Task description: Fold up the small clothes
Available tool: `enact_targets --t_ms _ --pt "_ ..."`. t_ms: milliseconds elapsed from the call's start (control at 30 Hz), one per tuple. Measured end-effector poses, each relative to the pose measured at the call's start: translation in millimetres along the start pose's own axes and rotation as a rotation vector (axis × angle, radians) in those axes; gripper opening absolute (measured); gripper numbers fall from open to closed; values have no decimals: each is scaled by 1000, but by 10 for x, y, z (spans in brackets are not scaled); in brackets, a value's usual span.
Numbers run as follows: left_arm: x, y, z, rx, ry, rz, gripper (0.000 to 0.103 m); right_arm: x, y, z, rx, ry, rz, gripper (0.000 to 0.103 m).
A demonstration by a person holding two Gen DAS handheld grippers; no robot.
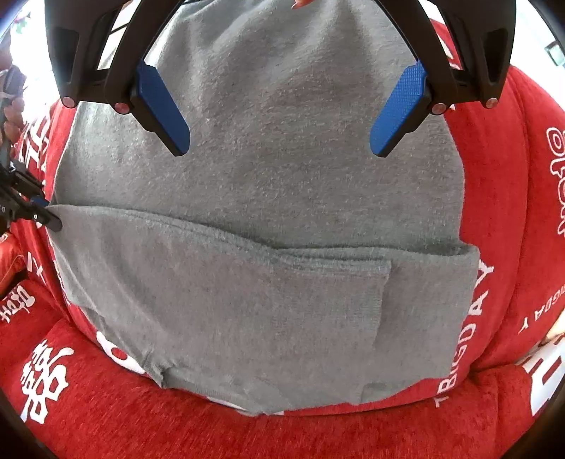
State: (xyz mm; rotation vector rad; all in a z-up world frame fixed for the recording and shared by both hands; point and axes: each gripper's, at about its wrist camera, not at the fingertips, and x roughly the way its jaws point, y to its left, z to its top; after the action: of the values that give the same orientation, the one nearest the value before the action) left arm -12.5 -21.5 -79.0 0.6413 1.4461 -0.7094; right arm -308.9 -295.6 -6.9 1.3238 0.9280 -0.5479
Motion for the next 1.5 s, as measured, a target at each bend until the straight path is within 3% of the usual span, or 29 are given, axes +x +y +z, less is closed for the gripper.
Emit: enact_targets --t_ms 67,200,367,533,700,833,1300,1500 --pt "66 -6 2 7 14 17 102 112 29 23 -36 24 -88 16" --pt "40 -5 31 -6 -4 14 102 109 40 25 -14 -17 -89 22" --pt "-16 145 -7 -11 -15 46 102 -67 94 -164 -1 -22 -138 49" --pt "-4 299 -52 -39 -7 58 102 -126 52 -509 29 0 -125 51" --pt "-31 366 -168 -5 3 44 102 -77 -3 -784 58 28 -113 52" --pt "-78 433 -279 6 3 64 102 -68 85 -943 30 32 -117 59" --pt "-191 758 -669 4 48 78 102 -116 274 -1222 -31 79 -138 60" --pt "-133 623 -727 -12 45 98 102 -72 282 -1212 -72 107 -111 60"
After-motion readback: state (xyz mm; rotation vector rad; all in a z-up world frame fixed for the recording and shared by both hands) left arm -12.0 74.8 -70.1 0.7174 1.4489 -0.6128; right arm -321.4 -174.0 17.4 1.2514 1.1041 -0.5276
